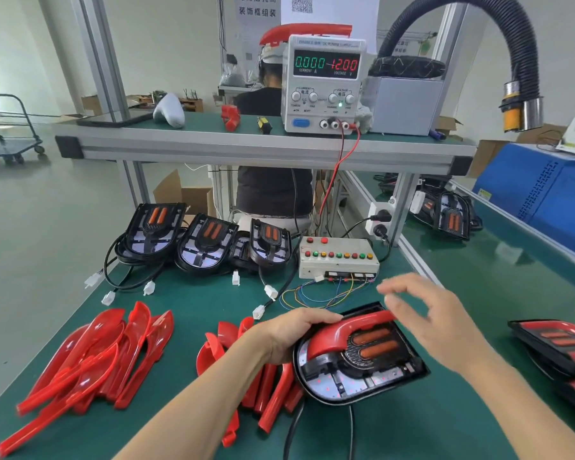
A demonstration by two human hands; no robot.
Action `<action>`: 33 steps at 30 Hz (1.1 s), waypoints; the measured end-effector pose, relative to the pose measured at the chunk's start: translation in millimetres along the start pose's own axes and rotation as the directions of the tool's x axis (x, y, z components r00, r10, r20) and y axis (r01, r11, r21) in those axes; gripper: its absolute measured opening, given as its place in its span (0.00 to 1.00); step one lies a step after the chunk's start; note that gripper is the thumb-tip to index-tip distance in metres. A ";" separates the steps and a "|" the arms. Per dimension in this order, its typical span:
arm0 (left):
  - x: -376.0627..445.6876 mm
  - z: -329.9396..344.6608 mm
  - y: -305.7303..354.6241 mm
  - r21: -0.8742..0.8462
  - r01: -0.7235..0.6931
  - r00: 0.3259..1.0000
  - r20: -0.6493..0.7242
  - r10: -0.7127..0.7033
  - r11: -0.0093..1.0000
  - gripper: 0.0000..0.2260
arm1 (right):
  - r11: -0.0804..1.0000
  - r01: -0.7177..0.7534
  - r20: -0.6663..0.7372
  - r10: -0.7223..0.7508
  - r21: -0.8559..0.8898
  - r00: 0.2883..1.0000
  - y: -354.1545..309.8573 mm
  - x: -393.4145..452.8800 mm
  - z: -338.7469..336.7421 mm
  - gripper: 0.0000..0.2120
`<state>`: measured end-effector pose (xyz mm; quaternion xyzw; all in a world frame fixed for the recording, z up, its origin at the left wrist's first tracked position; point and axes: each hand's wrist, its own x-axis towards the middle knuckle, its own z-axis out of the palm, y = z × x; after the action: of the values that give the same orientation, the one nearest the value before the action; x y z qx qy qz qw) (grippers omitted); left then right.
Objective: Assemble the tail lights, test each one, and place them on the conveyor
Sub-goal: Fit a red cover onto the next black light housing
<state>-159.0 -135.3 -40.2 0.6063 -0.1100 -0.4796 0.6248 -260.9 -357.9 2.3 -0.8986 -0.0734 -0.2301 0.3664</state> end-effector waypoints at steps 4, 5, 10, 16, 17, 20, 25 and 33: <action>-0.7 3.1 4.4 0.001 0.009 0.998 0.055 -0.009 1.000 0.21 | 0.979 0.013 0.265 0.042 -0.204 0.963 16.6 -15.9 -4.0 0.17; -0.2 3.7 4.8 0.029 0.024 0.998 0.065 -0.026 0.999 0.27 | 0.977 0.030 0.285 0.032 -0.211 0.958 15.9 -14.9 -4.2 0.15; 2.5 -0.7 5.5 0.113 0.092 0.995 0.036 -0.097 0.989 0.47 | 0.993 0.038 0.286 -0.005 -0.109 0.958 11.0 -7.1 -8.0 0.10; 0.3 3.3 9.1 0.076 0.078 0.985 0.149 -0.089 0.994 0.48 | 0.999 -0.003 0.223 0.013 -0.044 0.975 7.5 -11.4 5.1 0.12; 0.0 4.0 9.1 0.084 0.080 0.984 0.152 -0.092 0.993 0.48 | 0.998 -0.001 0.230 0.014 -0.059 0.973 7.4 -11.9 6.2 0.12; -2.5 5.1 8.1 0.120 0.071 0.989 0.118 -0.086 0.990 0.45 | 0.996 0.001 0.274 0.022 -0.085 0.962 7.8 -11.3 2.4 0.13; -9.7 10.1 5.8 0.150 0.027 0.991 0.128 -0.047 0.988 0.23 | 0.989 0.044 0.323 0.004 -0.141 0.946 8.3 -12.0 1.4 0.15; -17.2 9.0 5.6 0.264 -0.044 0.989 0.146 0.005 0.964 0.11 | 0.994 -0.029 0.334 0.062 -0.103 0.941 14.3 -11.6 1.7 0.16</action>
<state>-171.8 -129.7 -25.5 0.6470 -0.2258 -0.4954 0.5337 -266.3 -366.6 -13.1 -0.9428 -0.1029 -0.0679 0.3096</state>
